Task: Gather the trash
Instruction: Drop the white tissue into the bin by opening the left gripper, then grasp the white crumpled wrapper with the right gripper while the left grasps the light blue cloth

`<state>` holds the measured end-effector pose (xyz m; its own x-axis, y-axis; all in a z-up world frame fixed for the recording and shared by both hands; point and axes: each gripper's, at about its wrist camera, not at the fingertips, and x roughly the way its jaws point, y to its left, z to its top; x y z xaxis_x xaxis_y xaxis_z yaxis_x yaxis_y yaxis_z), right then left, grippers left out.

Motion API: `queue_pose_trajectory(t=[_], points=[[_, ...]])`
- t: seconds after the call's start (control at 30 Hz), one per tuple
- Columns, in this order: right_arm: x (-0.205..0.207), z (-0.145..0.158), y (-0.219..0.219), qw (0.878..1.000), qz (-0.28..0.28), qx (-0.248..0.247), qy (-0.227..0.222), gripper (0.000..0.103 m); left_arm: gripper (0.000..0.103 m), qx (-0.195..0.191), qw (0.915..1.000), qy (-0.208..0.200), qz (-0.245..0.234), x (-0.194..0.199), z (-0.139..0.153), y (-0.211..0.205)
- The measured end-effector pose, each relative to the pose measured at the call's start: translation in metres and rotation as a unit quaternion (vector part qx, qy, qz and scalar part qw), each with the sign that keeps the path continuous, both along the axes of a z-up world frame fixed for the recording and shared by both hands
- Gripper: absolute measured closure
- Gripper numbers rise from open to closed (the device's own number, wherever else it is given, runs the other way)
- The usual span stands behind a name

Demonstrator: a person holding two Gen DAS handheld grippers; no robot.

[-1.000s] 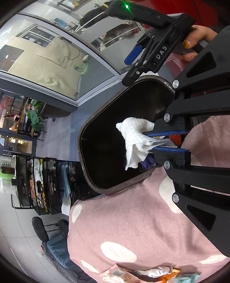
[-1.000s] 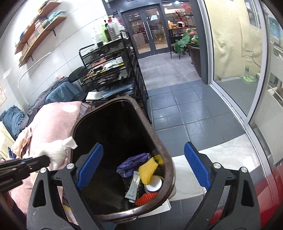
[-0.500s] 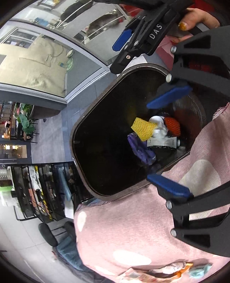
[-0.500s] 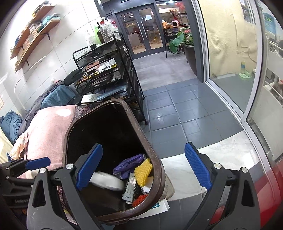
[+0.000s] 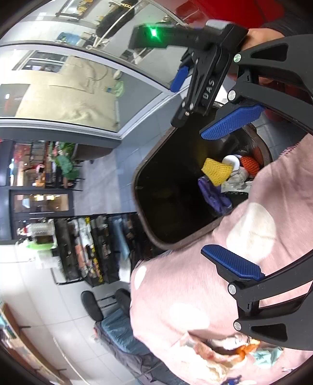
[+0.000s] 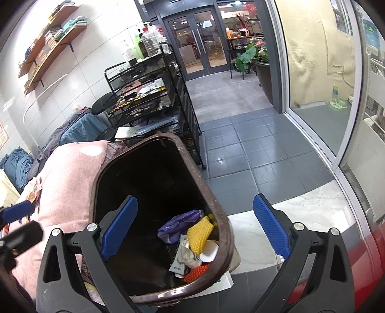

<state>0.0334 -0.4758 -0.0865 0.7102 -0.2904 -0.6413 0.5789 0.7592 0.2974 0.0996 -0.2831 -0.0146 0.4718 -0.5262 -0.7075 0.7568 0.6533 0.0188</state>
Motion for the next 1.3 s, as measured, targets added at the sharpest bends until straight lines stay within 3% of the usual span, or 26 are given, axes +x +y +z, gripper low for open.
queue_pose_trajectory(t=[0.23, 0.37, 0.6, 0.9, 1.13, 1.3], points=[[0.008, 0.008, 0.021, 0.999, 0.031, -0.007, -0.010, 0.008, 0.012, -0.039, 0.9988, -0.011, 0.028, -0.004, 0.016, 0.038], [0.016, 0.016, 0.039, 0.998, 0.058, -0.015, -0.016, 0.008, 0.011, -0.030, 0.9975, -0.034, 0.054, -0.004, 0.016, 0.059], [0.030, 0.030, 0.074, 0.994, 0.106, -0.026, -0.024, 0.007, 0.009, -0.028, 0.9949, -0.015, 0.096, 0.006, 0.007, 0.105], [0.058, 0.044, 0.123, 0.981, 0.186, -0.038, -0.029, 0.007, 0.009, 0.000, 0.9849, -0.007, 0.173, 0.026, -0.009, 0.179], [0.085, 0.055, 0.166, 0.963, 0.267, -0.035, -0.027, 0.007, 0.009, 0.042, 0.9707, 0.006, 0.237, 0.068, -0.020, 0.235], [0.109, 0.057, 0.201, 0.945, 0.324, -0.030, -0.016, 0.007, 0.009, 0.084, 0.9635, 0.017, 0.254, 0.098, -0.033, 0.255]])
